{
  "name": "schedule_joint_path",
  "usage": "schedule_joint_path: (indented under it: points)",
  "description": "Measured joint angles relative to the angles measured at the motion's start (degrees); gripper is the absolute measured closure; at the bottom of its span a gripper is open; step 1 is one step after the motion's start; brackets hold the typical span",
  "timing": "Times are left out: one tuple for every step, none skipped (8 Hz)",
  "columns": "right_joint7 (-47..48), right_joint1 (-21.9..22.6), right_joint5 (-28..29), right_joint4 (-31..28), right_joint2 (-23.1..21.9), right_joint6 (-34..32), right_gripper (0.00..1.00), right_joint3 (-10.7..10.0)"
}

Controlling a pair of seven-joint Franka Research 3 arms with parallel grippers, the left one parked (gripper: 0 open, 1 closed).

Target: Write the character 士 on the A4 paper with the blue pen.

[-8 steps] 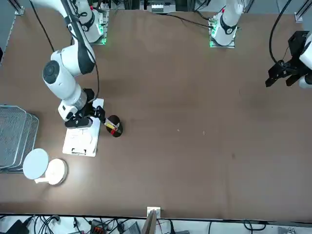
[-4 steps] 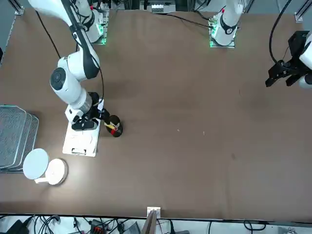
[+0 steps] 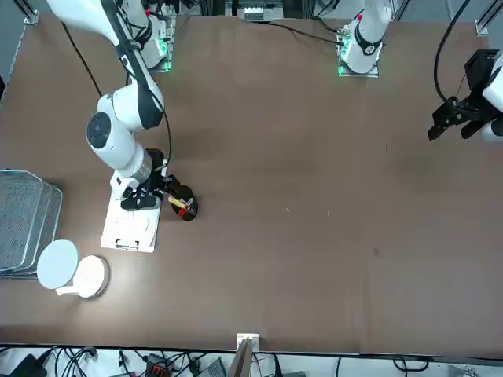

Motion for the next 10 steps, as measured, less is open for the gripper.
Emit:
schedule_joint_path:
  points:
    - [0.0, 0.0, 0.1, 0.0, 0.3, 0.0, 0.22, 0.1]
    - [0.0, 0.0, 0.1, 0.0, 0.5, -0.3, 0.24, 0.1]
    - [0.0, 0.0, 0.2, 0.0, 0.6, -0.7, 0.27, 0.1]
    - [0.0, 0.0, 0.2, 0.0, 0.7, -1.0, 0.29, 0.1]
    - [0.0, 0.0, 0.2, 0.0, 0.8, -1.2, 0.29, 0.1]
    - [0.0, 0.0, 0.2, 0.0, 0.9, -1.5, 0.3, 0.1]
    - [0.0, 0.0, 0.3, 0.0, 0.9, -1.7, 0.32, 0.1]
    - [0.0, 0.0, 0.3, 0.0, 0.9, -1.9, 0.33, 0.1]
    - [0.0, 0.0, 0.4, 0.0, 0.9, -1.9, 0.33, 0.1]
    - [0.0, 0.0, 0.4, 0.0, 0.9, -1.9, 0.34, 0.1]
